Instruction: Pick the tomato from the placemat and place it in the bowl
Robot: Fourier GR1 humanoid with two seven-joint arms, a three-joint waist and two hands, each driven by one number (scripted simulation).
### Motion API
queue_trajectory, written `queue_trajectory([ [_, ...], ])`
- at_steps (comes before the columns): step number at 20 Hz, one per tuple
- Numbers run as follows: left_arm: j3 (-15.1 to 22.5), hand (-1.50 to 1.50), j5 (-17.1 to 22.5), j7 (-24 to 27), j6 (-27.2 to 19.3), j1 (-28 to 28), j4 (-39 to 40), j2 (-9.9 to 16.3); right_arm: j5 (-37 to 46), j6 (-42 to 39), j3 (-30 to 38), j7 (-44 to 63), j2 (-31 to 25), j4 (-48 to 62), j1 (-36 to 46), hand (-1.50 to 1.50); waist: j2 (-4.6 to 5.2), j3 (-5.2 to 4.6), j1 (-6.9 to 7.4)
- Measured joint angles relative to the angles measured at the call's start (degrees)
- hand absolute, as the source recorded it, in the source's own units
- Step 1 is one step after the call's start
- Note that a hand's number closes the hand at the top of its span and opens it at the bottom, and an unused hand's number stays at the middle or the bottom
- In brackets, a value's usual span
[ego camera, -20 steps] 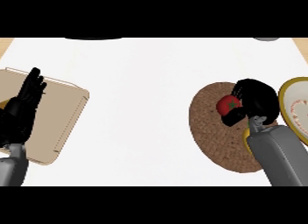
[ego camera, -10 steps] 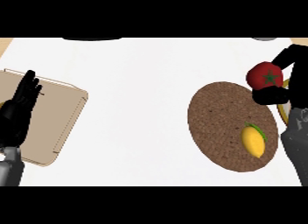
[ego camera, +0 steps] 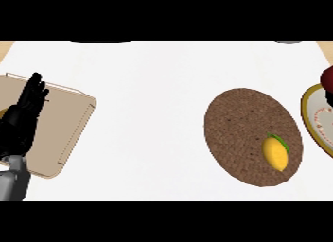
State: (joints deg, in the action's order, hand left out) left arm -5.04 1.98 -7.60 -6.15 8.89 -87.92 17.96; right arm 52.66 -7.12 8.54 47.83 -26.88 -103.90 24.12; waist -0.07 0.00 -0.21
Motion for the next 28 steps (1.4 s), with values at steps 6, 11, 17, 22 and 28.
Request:
queue_trajectory([
  [6,-0.89,0.00,0.06,1.17,1.41,-0.85,-0.03,-0.01,-4.62,7.00,7.68,-12.14,-1.99,12.71,-0.95,1.50,0.14,0.03,0.41],
  [11,-0.60,0.00,-0.74,-0.10,1.15,-0.79,-1.30,-0.89,-6.95,12.50,11.94,-22.75,-4.40,26.57,0.67,1.50,0.20,0.05,0.65],
  [17,-0.82,0.00,-1.08,-0.63,1.66,0.13,-1.27,-1.27,-7.70,15.41,14.56,-32.11,-8.67,42.28,2.97,1.50,0.39,0.00,0.93],
  [22,-0.21,0.00,-1.38,-1.99,1.66,0.62,-2.27,-1.64,-8.69,12.62,16.93,-32.74,-10.94,55.45,4.09,-1.50,0.52,0.09,1.39],
  [28,-0.92,0.00,-1.69,-0.71,2.07,-0.46,-1.94,-1.75,-13.39,9.66,19.85,-43.32,-13.45,65.80,6.07,-1.50,0.38,0.11,1.09],
])
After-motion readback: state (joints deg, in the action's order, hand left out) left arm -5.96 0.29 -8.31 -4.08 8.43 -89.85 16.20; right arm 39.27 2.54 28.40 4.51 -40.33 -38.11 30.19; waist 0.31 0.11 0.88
